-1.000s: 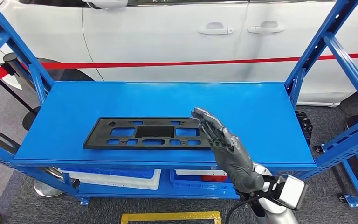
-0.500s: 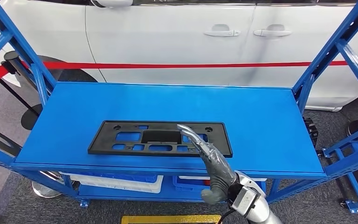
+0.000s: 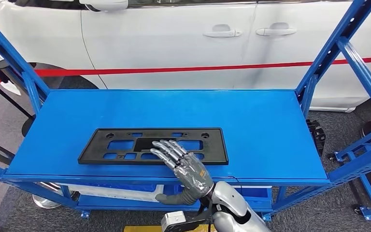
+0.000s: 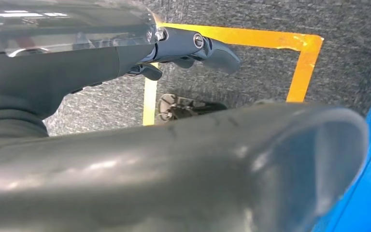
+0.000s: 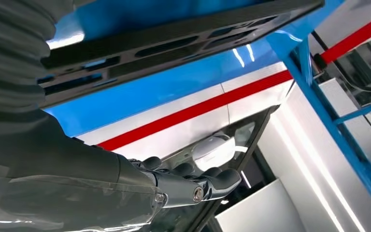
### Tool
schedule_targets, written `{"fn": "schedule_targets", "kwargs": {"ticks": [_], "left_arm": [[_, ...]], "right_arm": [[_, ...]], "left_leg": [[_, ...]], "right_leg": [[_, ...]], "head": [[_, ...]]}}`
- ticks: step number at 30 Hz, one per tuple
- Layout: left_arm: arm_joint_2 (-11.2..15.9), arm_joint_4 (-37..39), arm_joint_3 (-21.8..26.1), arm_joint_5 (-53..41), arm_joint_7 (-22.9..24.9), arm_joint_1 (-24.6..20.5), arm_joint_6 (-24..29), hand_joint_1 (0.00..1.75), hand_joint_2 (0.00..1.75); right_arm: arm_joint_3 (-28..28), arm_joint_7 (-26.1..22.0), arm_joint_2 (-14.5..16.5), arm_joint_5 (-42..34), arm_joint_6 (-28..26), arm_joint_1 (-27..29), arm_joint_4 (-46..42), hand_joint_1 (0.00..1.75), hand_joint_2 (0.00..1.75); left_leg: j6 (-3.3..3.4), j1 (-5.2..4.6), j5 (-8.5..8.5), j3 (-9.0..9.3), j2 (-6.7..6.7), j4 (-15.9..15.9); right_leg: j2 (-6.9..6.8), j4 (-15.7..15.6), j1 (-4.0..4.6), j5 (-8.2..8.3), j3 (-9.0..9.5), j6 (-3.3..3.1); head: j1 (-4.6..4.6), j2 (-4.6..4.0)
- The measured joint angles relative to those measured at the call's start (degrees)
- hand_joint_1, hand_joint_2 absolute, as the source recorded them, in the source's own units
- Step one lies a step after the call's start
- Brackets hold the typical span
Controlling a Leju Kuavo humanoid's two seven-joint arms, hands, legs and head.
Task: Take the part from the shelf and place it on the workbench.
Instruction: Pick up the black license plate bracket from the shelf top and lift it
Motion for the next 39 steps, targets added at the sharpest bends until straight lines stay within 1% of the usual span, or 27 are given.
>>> {"fn": "schedule_targets", "kwargs": {"ticks": [1,2,5,6,7,8,10,11,12,13,15,16,17,20,22,23,25,26,27,28,30,31,32,34,36,37,39], "left_arm": [[0.07,0.00,0.00,-0.05,-0.03,-0.07,-0.01,0.00,0.00],[0.13,0.00,0.00,-0.10,-0.05,-0.10,0.00,0.00,0.00],[0.17,0.00,0.01,-0.42,0.08,-0.02,0.02,0.00,0.00],[0.17,0.00,0.01,-0.54,0.18,0.01,0.02,0.00,0.00],[0.16,0.00,0.02,-0.65,0.28,0.01,0.02,0.00,0.00],[0.16,0.00,0.02,-0.77,0.39,-0.01,0.03,0.00,0.00],[0.16,0.00,0.03,-1.09,0.77,-0.02,0.05,0.00,0.00],[0.16,0.00,0.03,-1.36,1.14,0.00,0.07,0.00,0.00],[0.16,0.00,0.03,-1.69,1.66,0.05,0.13,0.00,0.00],[0.16,0.00,0.03,-2.09,2.32,0.10,0.24,0.00,0.00],[0.15,0.00,0.03,-3.10,4.03,0.19,0.69,0.00,0.00],[0.16,0.00,0.03,-3.63,5.04,0.19,1.04,0.00,0.00],[0.18,0.00,0.03,-4.14,6.02,0.18,1.43,0.00,0.00],[0.34,0.00,0.03,-5.21,8.40,0.20,2.34,0.00,0.00],[0.51,0.00,0.03,-5.60,9.28,0.24,2.68,0.00,0.00],[0.58,0.00,0.03,-5.74,9.54,0.26,2.80,0.00,0.00],[0.65,0.00,0.03,-5.98,9.81,0.33,2.91,0.00,0.00],[0.71,0.00,0.03,-6.06,9.85,0.40,2.91,0.00,0.00],[0.79,0.00,0.03,-6.11,9.87,0.50,2.91,0.00,0.00],[0.87,0.00,0.03,-6.17,9.88,0.58,2.91,0.00,0.00],[1.02,0.00,0.03,-6.37,9.86,0.63,2.87,0.00,0.00],[1.07,0.00,0.03,-6.46,9.83,0.59,2.86,0.00,0.00],[1.09,0.00,0.03,-6.54,9.79,0.49,2.85,0.00,0.00],[1.10,0.00,0.03,-6.67,9.73,0.35,2.84,0.00,0.00],[1.09,0.00,0.03,-6.99,9.71,0.35,2.84,0.00,0.00],[1.09,0.00,0.03,-7.22,9.71,0.37,2.84,0.00,0.00],[1.08,0.00,0.03,-7.63,9.71,0.33,2.83,0.00,0.00]], "right_arm": [[0.49,0.53,0.23,0.74,-0.39,-0.38,0.53,0.00,1.75],[0.94,1.19,0.38,1.81,-0.87,-0.73,0.99,0.00,1.75],[2.71,4.33,1.08,6.45,-2.37,-1.72,2.77,0.00,1.75],[3.31,5.30,1.47,7.76,-2.69,-2.10,3.50,0.00,1.75],[3.81,6.01,1.86,8.64,-2.86,-2.55,4.22,0.00,1.75],[4.27,6.56,2.21,9.20,-2.97,-2.97,4.96,0.00,1.75],[5.07,7.29,2.75,9.88,-3.08,-3.60,6.36,0.00,1.75],[5.49,7.73,2.99,10.22,-3.09,-3.81,7.08,0.00,1.75],[5.92,8.21,3.29,10.61,-3.10,-4.06,7.80,0.00,1.75],[6.35,8.86,3.70,11.06,-3.08,-4.41,8.50,0.00,1.75],[7.19,10.22,4.88,12.05,-3.04,-5.57,9.88,0.00,1.75],[7.65,10.91,5.63,12.59,-2.98,-6.36,10.62,0.00,1.75],[8.09,11.52,6.37,13.11,-2.90,-7.11,11.38,0.00,1.75],[9.27,12.56,8.43,14.15,-2.38,-8.77,13.60,0.00,1.75],[9.88,12.87,9.62,14.36,-1.99,-9.66,14.82,0.00,1.75],[10.14,12.97,10.14,14.39,-1.87,-10.08,15.32,0.00,1.75],[10.67,13.01,10.91,14.40,-1.72,-10.73,16.33,0.00,1.75],[10.94,13.01,11.15,14.40,-1.55,-10.89,16.88,0.00,1.75],[11.19,13.02,11.38,14.41,-1.34,-11.01,17.44,0.00,1.75],[11.41,13.03,11.68,14.42,-1.13,-11.14,17.98,0.00,1.75],[11.85,13.05,12.60,14.56,-0.95,-11.67,18.87,0.00,1.75],[12.11,13.10,13.18,14.71,-0.97,-12.14,19.33,0.00,1.75],[12.43,13.20,13.75,14.91,-0.99,-12.66,19.85,0.00,1.75],[13.06,13.49,14.75,15.32,-0.99,-13.54,21.02,0.00,1.75],[13.48,14.15,15.58,15.61,-1.00,-14.20,22.17,0.00,1.75],[13.63,14.60,15.98,15.71,-1.12,-14.62,22.85,0.00,1.75],[13.89,15.23,16.69,15.80,-1.67,-15.66,24.76,0.00,1.75]], "left_leg": [[0.31,-0.11,1.10,1.41,-0.01,-3.10],[0.58,-0.25,1.53,2.20,-0.02,-4.91],[1.34,-0.26,1.84,2.53,-0.01,-6.03],[1.63,-0.11,2.07,2.65,0.04,-6.30],[1.91,0.06,2.29,2.74,0.11,-6.57],[2.09,0.12,2.43,2.79,0.16,-6.71],[2.25,0.11,2.48,2.69,0.18,-6.72],[2.24,0.12,2.48,2.67,0.17,-6.71],[2.21,0.13,2.46,2.68,0.16,-6.69],[2.14,0.15,2.42,2.72,0.15,-6.66],[1.77,0.15,2.23,2.80,0.15,-6.50],[1.45,0.06,2.09,2.75,0.14,-6.33],[1.07,-0.03,2.00,2.68,0.14,-6.20],[-0.18,0.08,1.91,2.61,0.14,-6.23],[-0.79,0.29,0.67,1.99,0.14,-4.68],[-0.96,0.34,-0.73,0.97,0.13,-2.42],[-1.08,0.36,-4.08,-2.28,0.13,4.53],[-1.09,0.36,-4.96,-3.68,0.13,7.39],[-1.05,0.35,-4.90,-4.41,0.13,8.76],[-0.94,0.35,-3.76,-4.16,0.13,8.02],[-0.50,0.33,-0.05,-1.32,0.13,1.63],[-0.26,0.21,1.24,0.22,0.14,-1.82],[-0.02,0.10,1.88,1.24,0.11,-4.10],[0.35,-0.19,1.89,1.76,0.01,-5.45],[0.90,0.04,2.19,1.89,-0.01,-5.85],[1.22,0.18,2.35,2.01,0.05,-6.10],[1.71,0.31,2.55,2.13,0.19,-6.39]], "right_leg": [[0.02,0.09,0.09,-0.05,-0.02,0.15],[0.01,0.14,0.14,-0.06,-0.07,0.36],[-0.02,0.14,0.10,-0.01,-0.14,1.19],[-0.03,0.66,0.06,-0.46,-0.31,1.50],[-0.05,2.16,-0.01,-1.54,-0.95,1.80],[-0.07,4.80,-0.19,-3.17,-2.12,2.10],[-0.11,12.13,-0.54,-6.67,-5.55,2.58],[-0.11,14.76,-0.72,-7.40,-6.80,2.75],[-0.14,15.60,-0.89,-7.13,-7.20,2.87],[-0.18,14.16,-1.05,-5.81,-6.48,2.92],[-0.27,6.88,-1.27,-2.24,-2.84,2.81],[-0.26,3.53,-1.23,-1.10,-1.21,2.61],[-0.24,1.39,-1.15,-0.59,-0.21,2.36],[-0.15,0.27,-0.75,-0.54,0.10,1.28],[-0.17,-0.10,-0.78,-0.32,0.24,0.55],[-0.21,-0.24,-0.82,-0.25,0.31,0.26],[-0.28,-0.23,-0.62,-0.28,0.29,-0.12],[-0.30,-0.19,-0.47,-0.33,0.29,-0.24],[-0.28,-0.14,-0.33,-0.37,0.30,-0.33],[-0.22,-0.07,-0.23,-0.43,0.32,-0.38],[-0.06,0.05,-0.11,-0.56,0.43,-0.35],[0.01,0.17,0.03,-0.65,0.40,-0.23],[0.04,0.24,0.12,-0.66,0.32,-0.02],[0.02,0.30,0.21,-0.61,0.12,0.47],[-0.01,0.54,0.20,-0.87,0.05,1.03],[-0.02,1.51,0.17,-1.60,-0.35,1.36],[-0.04,6.67,-0.05,-4.59,-2.72,1.94]], "head": [[0.01,0.00],[0.02,0.00],[0.04,0.00],[0.07,0.00],[0.11,0.00],[0.16,0.00],[0.21,0.00],[0.21,0.00],[0.21,0.00],[0.21,0.00],[0.21,0.00],[0.19,0.00],[0.16,0.00],[0.10,0.00],[0.09,0.00],[0.08,0.00],[0.08,0.00],[0.08,0.00],[0.08,0.00],[0.08,0.00],[0.09,0.00],[0.09,0.00],[0.09,0.00],[0.13,0.00],[0.16,0.00],[0.20,0.00],[0.24,0.00]]}}
